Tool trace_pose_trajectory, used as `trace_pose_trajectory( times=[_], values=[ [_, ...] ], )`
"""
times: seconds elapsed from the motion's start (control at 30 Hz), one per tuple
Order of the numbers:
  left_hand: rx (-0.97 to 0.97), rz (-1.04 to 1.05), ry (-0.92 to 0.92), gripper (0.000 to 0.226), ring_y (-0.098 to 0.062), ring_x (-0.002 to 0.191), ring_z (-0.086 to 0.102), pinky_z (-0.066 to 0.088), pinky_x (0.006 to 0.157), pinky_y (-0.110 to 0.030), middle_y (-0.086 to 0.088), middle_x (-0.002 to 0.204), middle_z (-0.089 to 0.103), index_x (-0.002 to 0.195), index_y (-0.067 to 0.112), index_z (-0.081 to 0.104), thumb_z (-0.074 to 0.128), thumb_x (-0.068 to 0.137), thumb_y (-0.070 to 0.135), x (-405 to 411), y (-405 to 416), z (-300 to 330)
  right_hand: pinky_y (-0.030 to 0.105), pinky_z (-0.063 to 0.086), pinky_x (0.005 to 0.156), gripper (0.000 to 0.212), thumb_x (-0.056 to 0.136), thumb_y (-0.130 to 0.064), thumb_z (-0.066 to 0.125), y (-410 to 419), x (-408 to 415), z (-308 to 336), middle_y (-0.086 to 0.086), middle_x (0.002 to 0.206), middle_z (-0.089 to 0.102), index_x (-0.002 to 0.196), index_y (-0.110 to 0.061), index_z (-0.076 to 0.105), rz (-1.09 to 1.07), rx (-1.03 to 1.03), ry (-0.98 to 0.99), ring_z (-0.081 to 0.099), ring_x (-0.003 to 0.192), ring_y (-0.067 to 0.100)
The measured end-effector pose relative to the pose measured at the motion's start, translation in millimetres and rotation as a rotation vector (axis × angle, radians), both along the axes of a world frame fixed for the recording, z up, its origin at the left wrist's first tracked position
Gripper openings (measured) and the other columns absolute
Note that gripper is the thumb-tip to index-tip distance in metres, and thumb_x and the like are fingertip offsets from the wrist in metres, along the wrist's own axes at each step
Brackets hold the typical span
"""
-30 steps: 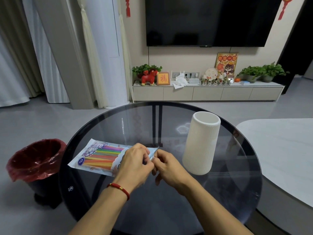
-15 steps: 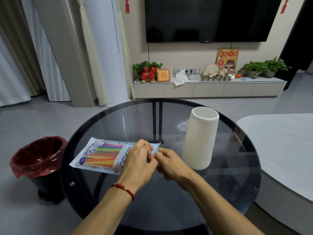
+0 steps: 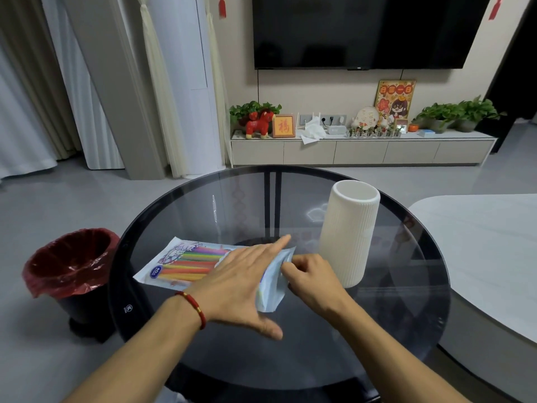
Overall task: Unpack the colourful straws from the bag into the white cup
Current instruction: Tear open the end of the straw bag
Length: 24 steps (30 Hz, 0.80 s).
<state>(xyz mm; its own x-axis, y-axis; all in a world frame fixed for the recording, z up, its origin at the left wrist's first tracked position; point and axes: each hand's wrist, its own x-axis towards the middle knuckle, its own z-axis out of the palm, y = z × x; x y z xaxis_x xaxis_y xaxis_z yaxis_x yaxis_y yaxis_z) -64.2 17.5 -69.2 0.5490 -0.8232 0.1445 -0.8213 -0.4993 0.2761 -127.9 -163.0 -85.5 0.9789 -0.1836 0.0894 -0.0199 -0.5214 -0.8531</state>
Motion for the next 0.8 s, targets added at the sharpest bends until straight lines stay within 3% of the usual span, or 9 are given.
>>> trace_pose_trajectory(
  times=[0.07,0.13,0.2,0.3,0.37,0.43,0.5,0.63,0.8],
  values=[
    [-0.097,0.022,-0.203,0.111,-0.011,0.133,0.046,0.032,0.112,-0.031,0.011,0.145,0.047,0.158,0.031,0.014,0.063,0.067,0.071,3.8,-4.2,-3.2,0.034,0.03,0.056,0.035,0.078,-0.043,0.048,-2.2,-1.8,5.1,0.002,0.056,0.039,0.057,-0.018,0.037,0.022,-0.018,0.021,0.03,0.055,0.013],
    [-0.23,0.084,-0.184,0.097,-0.019,0.114,0.059,0.04,0.104,-0.033,0.006,0.127,0.062,0.15,0.027,0.034,0.065,0.067,0.065,10.6,-3.2,1.4,0.036,0.032,0.057,0.037,0.082,-0.036,0.053,-2.0,-4.6,4.6,0.003,0.057,0.038,0.058,-0.012,0.038,0.009,-0.122,0.025,0.031,0.056,0.015],
    [-0.308,0.132,-0.107,0.094,-0.016,0.101,0.061,0.041,0.096,-0.031,0.01,0.111,0.065,0.144,0.029,0.04,0.069,0.06,0.061,17.5,1.3,2.8,0.038,0.04,0.057,0.033,0.084,-0.034,0.058,2.8,-8.8,3.6,0.0,0.057,0.043,0.065,-0.012,0.043,-0.075,-0.253,-0.027,0.04,0.057,0.021],
    [-0.301,0.173,-0.121,0.094,-0.01,0.099,0.056,0.038,0.094,-0.03,0.016,0.108,0.061,0.143,0.03,0.039,0.077,0.06,0.055,18.1,5.0,-3.8,0.039,0.049,0.057,0.02,0.086,-0.041,0.061,13.7,-15.0,8.4,-0.008,0.061,0.05,0.084,-0.024,0.051,-0.189,-0.408,-0.338,0.052,0.059,0.018],
    [-0.303,0.179,-0.112,0.093,-0.007,0.1,0.054,0.034,0.091,-0.027,0.019,0.107,0.057,0.141,0.033,0.037,0.073,0.058,0.053,16.2,4.0,-7.9,0.039,0.054,0.059,0.014,0.088,-0.04,0.066,16.4,-15.8,10.6,-0.01,0.07,0.062,0.089,-0.027,0.063,-0.11,-0.333,-0.447,0.053,0.058,0.011],
    [-0.272,0.184,-0.108,0.091,-0.008,0.1,0.053,0.033,0.089,-0.028,0.021,0.105,0.053,0.14,0.035,0.035,0.063,0.056,0.055,13.8,3.2,-9.2,0.039,0.059,0.063,0.021,0.09,-0.047,0.068,16.4,-16.9,9.8,-0.007,0.089,0.075,0.103,-0.031,0.073,0.031,-0.215,-0.318,0.059,0.053,0.011],
    [-0.2,0.205,-0.121,0.092,-0.013,0.101,0.053,0.035,0.09,-0.032,0.019,0.109,0.054,0.14,0.035,0.033,0.061,0.055,0.056,11.7,2.9,-12.0,0.032,0.059,0.057,0.03,0.09,-0.053,0.067,13.1,-17.3,6.2,-0.007,0.09,0.08,0.114,-0.036,0.073,0.146,-0.089,-0.157,0.064,0.042,0.015],
    [-0.119,0.253,-0.147,0.1,-0.017,0.105,0.051,0.038,0.092,-0.036,0.013,0.118,0.055,0.144,0.036,0.027,0.067,0.055,0.055,8.6,1.7,-19.7,0.028,0.049,0.042,0.021,0.087,-0.041,0.077,10.7,-12.2,-3.0,-0.02,0.107,0.079,0.106,-0.032,0.079,0.182,0.052,-0.097,0.067,0.041,0.019],
    [-0.083,0.248,-0.171,0.101,-0.016,0.107,0.05,0.038,0.093,-0.038,0.014,0.118,0.054,0.146,0.039,0.023,0.067,0.061,0.07,5.1,-1.1,-22.6,0.026,0.043,0.046,0.007,0.088,-0.023,0.082,0.4,-7.0,-5.9,-0.003,0.085,0.083,0.093,-0.018,0.084,0.06,0.249,-0.04,0.051,0.04,0.015]
  ],
)
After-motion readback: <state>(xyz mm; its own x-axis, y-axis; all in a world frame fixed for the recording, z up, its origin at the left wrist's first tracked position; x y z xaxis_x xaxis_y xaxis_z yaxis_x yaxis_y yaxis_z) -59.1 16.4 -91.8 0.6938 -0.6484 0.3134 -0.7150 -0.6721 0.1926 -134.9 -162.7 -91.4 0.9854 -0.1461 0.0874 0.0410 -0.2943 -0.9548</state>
